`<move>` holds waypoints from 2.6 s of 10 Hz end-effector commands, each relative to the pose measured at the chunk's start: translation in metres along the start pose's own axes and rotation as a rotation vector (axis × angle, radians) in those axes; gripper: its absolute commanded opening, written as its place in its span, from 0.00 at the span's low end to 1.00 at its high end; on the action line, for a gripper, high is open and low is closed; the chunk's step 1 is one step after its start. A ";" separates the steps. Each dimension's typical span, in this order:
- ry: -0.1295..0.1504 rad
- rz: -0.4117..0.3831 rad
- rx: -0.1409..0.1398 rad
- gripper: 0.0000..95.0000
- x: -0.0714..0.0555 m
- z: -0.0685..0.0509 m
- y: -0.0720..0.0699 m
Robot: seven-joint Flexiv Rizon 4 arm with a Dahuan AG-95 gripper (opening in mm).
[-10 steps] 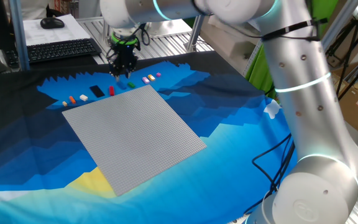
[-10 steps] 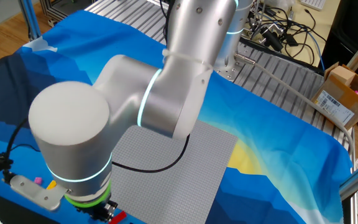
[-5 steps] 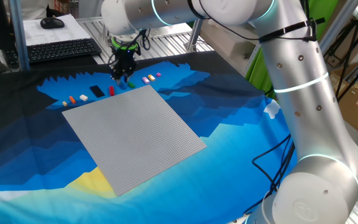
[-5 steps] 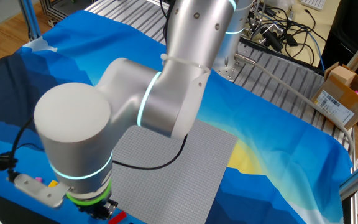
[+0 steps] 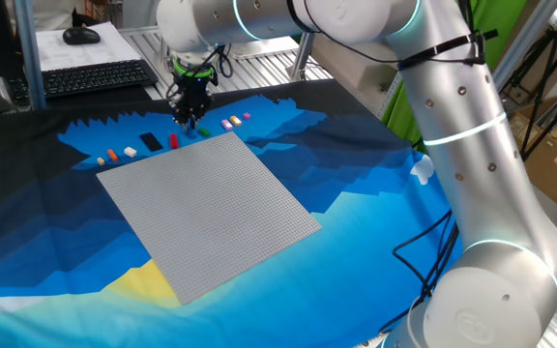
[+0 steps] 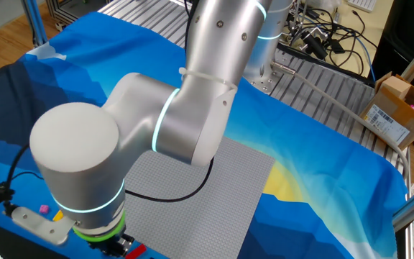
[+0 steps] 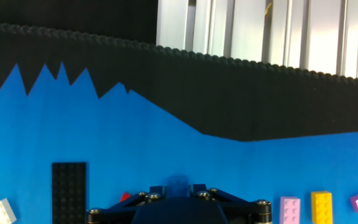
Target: Stack small Lego blocks randomly, one at a time
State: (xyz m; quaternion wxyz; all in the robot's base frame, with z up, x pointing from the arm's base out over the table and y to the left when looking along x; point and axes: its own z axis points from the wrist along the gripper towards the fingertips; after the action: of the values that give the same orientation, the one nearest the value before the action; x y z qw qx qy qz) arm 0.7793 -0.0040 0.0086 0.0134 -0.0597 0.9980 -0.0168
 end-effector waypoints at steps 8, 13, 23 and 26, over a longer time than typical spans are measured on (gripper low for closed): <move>0.085 -0.001 -0.009 0.00 0.002 -0.015 0.003; 0.111 0.029 0.006 0.00 0.057 -0.026 0.026; 0.131 0.098 0.020 0.00 0.099 -0.005 0.038; 0.126 0.100 0.016 0.00 0.098 -0.003 0.039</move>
State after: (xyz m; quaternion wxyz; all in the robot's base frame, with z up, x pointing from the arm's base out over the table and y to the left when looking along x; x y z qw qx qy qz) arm 0.6750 0.0235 0.0082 -0.0464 -0.0085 0.9985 -0.0268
